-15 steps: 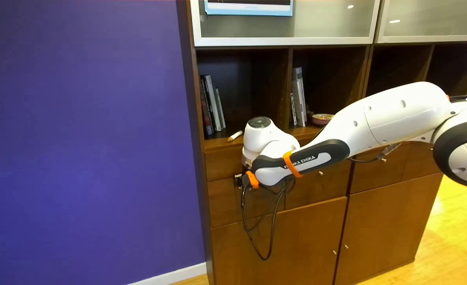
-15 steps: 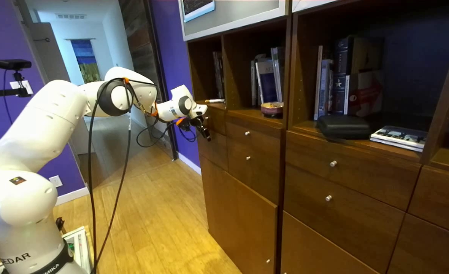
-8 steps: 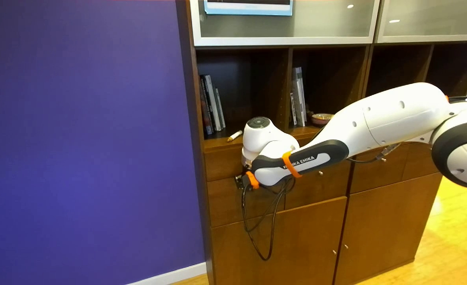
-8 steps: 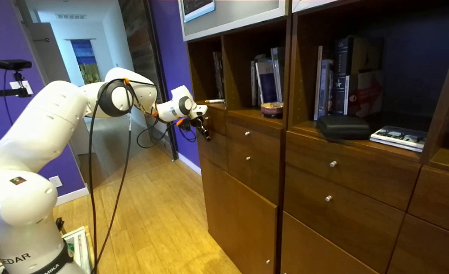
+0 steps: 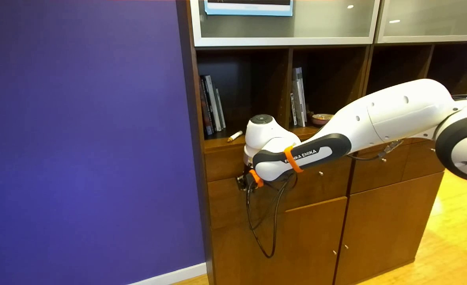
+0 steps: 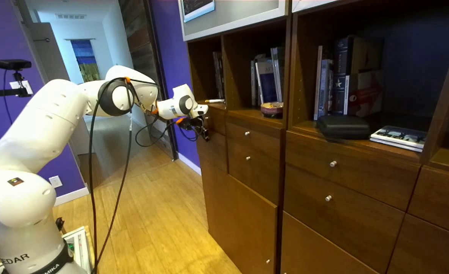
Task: Open the second top drawers on the left
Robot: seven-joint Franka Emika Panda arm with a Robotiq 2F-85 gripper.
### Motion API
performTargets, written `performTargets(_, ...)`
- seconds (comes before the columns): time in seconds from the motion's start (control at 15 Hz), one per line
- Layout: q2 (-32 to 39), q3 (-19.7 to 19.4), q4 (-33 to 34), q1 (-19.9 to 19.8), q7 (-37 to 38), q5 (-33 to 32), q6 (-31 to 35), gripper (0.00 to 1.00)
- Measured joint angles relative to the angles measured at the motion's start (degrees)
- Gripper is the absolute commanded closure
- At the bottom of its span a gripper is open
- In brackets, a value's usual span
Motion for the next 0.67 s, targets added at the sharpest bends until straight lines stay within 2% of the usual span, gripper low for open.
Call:
performTargets(0.4,-7.7,5.2,-9.1,-2.7,-2.9,7.1,-7.8,0.95)
performTargets(0.67,-13.9,7.0,-18.1,-2.8,-2.4,9.6,-9.2,0.95)
